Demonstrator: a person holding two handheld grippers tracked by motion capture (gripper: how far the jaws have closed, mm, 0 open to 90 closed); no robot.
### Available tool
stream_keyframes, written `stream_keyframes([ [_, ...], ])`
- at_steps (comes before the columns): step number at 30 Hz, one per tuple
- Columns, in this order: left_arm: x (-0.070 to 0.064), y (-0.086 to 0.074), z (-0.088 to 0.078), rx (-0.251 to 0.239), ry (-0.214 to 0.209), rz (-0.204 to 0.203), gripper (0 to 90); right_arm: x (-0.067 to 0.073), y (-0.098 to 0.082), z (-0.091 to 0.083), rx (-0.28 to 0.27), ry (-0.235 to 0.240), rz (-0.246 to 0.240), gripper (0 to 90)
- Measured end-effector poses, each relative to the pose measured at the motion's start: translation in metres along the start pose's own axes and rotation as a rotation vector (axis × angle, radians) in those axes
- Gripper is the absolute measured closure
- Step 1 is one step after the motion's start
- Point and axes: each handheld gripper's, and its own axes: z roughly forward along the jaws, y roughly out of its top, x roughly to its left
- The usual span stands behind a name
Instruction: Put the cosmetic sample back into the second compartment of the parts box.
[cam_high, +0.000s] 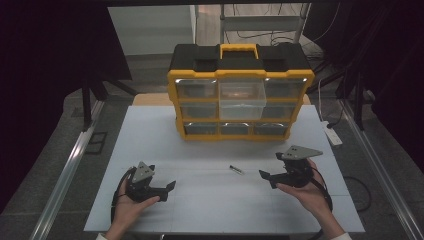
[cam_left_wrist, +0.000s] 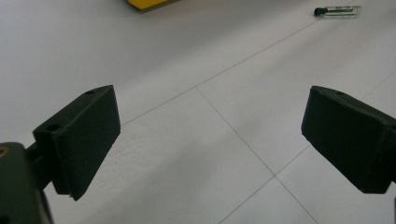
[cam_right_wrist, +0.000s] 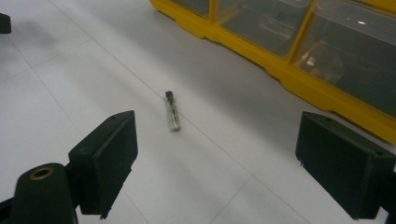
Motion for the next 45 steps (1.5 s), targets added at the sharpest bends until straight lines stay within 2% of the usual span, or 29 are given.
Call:
stream_keyframes([
  [9, 0.000, -0.002, 0.001, 0.012, 0.007, -0.006, 5.3, 0.005, 0.010, 0.010, 0.039, 0.030, -0.024, 12.9],
  [21, 0.002, -0.003, 0.001, 0.015, 0.010, -0.005, 5.5, 0.013, 0.024, 0.034, 0.093, 0.065, -0.061, 12.9],
  [32, 0.001, -0.003, 0.000, 0.012, 0.011, -0.008, 5.7, 0.019, 0.037, 0.044, 0.115, 0.091, -0.077, 12.9],
  [45, 0.002, -0.003, 0.000, 0.009, 0.011, -0.008, 5.7, 0.028, 0.046, 0.062, 0.189, 0.123, -0.113, 13.1],
])
